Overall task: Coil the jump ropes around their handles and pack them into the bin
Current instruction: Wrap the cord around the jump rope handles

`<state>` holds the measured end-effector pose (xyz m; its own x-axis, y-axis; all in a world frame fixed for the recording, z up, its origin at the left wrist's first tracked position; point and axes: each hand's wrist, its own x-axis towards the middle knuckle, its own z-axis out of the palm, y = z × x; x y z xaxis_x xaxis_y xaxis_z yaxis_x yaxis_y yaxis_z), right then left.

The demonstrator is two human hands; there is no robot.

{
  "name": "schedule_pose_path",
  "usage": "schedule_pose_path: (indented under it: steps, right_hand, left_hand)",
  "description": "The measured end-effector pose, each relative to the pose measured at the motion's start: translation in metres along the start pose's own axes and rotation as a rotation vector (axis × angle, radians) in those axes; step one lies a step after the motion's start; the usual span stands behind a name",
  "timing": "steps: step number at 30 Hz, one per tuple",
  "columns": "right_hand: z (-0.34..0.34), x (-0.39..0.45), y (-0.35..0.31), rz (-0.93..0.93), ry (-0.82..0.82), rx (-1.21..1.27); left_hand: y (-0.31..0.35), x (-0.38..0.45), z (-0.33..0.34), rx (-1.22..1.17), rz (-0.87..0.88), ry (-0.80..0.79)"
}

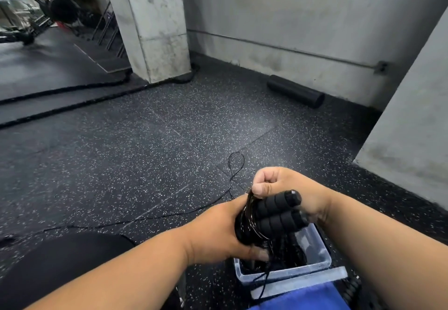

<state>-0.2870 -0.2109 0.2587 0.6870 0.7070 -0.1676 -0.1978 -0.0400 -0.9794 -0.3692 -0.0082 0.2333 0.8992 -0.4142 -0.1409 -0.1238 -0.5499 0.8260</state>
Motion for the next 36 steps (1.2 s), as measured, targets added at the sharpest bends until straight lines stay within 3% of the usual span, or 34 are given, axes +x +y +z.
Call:
schedule_pose_path:
  steps: [5, 15, 20, 23, 26, 29, 32, 36]
  right_hand:
    - [-0.007, -0.004, -0.002, 0.014, 0.009, 0.029]
    - [0.004, 0.001, 0.028, 0.057, 0.124, -0.065]
    - [0.02, -0.006, 0.044, 0.119, 0.244, -0.403]
    - [0.029, -0.001, 0.043, 0.283, 0.222, -0.626]
    - [0.038, 0.005, 0.044, 0.282, 0.168, -0.958]
    - [0.043, -0.003, 0.03, 0.24, 0.132, -1.235]
    - [0.041, -0.012, 0.008, 0.218, -0.005, -1.439]
    - [0.036, -0.02, -0.018, 0.168, -0.114, -1.393]
  left_hand:
    - [0.0, 0.0, 0.001, 0.008, -0.01, -0.031]
    - [0.001, -0.001, 0.005, 0.183, -0.036, 0.161]
    - [0.0, -0.001, 0.008, 0.22, -0.07, 0.142]
    - [-0.005, 0.003, 0.004, 0.324, -0.066, 0.212]
    - [-0.017, 0.009, -0.011, 0.397, -0.106, 0.264]
    - [-0.024, 0.011, -0.021, 0.445, -0.166, 0.208]
    - [-0.028, 0.011, -0.018, 0.505, -0.2, 0.114]
    - [-0.031, 0.009, -0.016, 0.557, -0.192, -0.045]
